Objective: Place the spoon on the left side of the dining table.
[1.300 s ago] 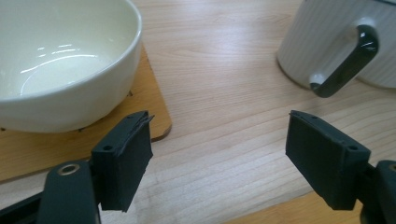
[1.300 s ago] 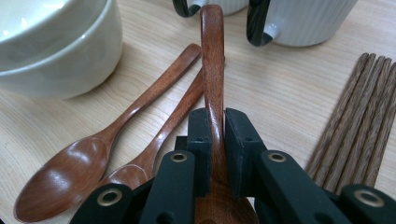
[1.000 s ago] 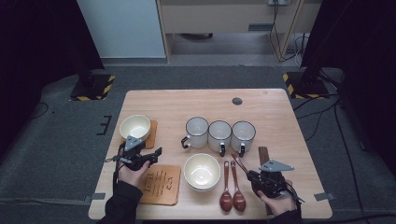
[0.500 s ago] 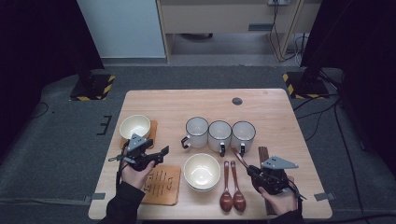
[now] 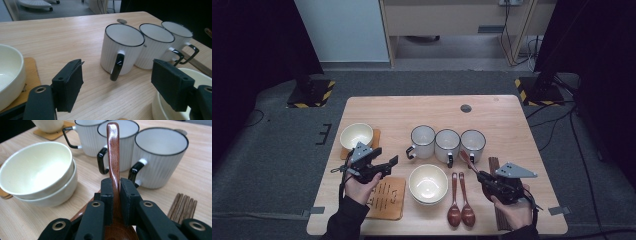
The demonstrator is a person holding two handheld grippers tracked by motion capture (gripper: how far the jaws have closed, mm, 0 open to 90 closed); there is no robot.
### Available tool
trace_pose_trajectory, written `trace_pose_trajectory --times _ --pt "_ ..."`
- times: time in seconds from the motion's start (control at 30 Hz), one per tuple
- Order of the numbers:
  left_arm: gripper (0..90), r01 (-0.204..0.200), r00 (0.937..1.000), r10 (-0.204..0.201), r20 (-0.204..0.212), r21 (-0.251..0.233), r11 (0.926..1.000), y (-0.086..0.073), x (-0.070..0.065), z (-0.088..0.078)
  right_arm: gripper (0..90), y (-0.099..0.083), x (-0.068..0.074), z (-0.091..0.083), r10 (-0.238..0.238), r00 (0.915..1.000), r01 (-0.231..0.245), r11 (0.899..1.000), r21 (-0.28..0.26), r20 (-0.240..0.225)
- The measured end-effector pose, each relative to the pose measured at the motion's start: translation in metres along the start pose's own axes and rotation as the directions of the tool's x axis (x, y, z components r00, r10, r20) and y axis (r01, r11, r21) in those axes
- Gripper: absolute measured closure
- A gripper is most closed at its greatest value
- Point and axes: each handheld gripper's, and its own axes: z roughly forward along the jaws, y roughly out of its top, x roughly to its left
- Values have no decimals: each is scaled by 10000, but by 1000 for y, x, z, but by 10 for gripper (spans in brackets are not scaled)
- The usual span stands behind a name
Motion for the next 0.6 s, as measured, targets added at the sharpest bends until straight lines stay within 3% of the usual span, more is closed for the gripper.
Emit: trace_pose_trajectory --times 0.17,0.6 --pt "254 100 9991 -94 409 -136 9999 5 -8 0 811 8 1 -2 -10 9999 5 9994 -349 -138" --pt "255 -47 9976 67 688 -303 9995 16 -21 3 812 22 4 0 -116 9993 86 9965 -830 -365"
